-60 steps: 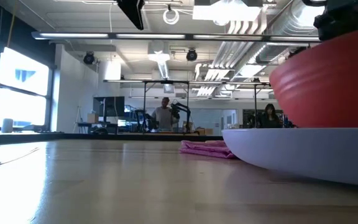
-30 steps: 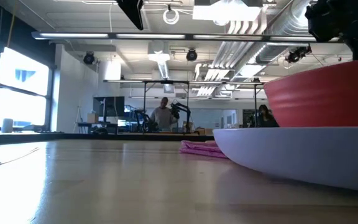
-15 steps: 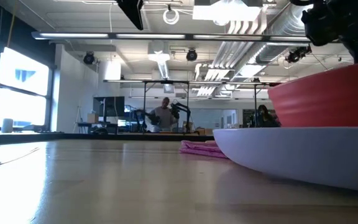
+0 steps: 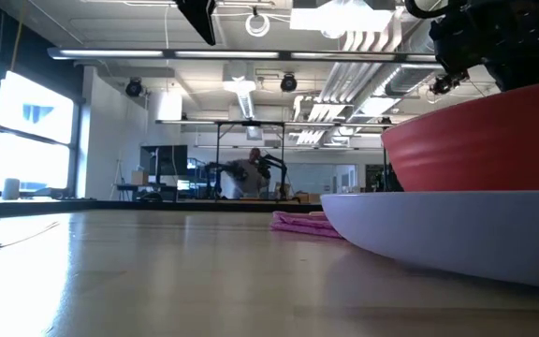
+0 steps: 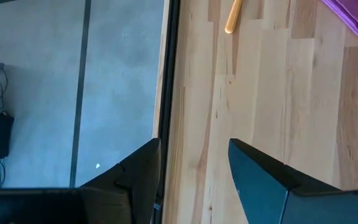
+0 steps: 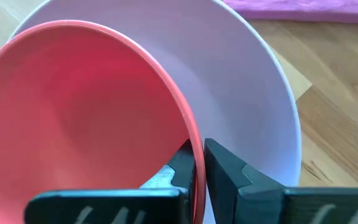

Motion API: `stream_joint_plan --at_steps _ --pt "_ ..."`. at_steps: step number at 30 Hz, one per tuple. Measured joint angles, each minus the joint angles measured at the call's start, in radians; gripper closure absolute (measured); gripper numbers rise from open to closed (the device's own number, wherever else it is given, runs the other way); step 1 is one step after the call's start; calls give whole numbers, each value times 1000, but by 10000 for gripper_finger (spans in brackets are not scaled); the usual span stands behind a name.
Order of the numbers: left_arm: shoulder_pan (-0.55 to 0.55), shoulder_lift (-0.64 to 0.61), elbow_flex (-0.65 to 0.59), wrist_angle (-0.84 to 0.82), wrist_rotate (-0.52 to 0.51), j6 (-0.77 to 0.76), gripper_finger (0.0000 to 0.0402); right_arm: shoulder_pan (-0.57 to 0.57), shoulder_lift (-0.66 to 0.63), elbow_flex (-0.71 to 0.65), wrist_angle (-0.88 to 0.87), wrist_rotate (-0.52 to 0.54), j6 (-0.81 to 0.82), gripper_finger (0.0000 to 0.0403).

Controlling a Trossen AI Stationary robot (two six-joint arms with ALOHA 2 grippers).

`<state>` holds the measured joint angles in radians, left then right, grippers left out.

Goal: Set table place
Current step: Put the orange bowl on the purple plate, then move the purple napkin to the top left of the table

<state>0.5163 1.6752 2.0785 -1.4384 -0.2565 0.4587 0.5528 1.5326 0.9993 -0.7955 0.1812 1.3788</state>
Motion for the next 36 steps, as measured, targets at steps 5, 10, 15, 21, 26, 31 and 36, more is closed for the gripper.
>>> stream_joint_plan --at_steps 5,10,15,21,26,31,36 --pt "0 0 0 0 -9 0 222 -3 0 0 -1 -19 -1 381" --pt "0 0 0 0 -16 0 222 -3 0 0 -26 -21 -2 349" --pt "0 0 0 0 -17 0 222 -3 0 0 -43 -21 8 307" --pt "0 0 0 0 -18 0 222 -3 -21 0 -51 -26 29 277" --pt "-4 0 0 0 -19 0 222 -3 -108 0 -75 -2 52 272" --pt "-69 44 0 6 4 3 228 -3 -226 1 -138 133 113 281" --pt "-195 151 0 43 50 17 293 -4 -315 1 -175 194 140 360"
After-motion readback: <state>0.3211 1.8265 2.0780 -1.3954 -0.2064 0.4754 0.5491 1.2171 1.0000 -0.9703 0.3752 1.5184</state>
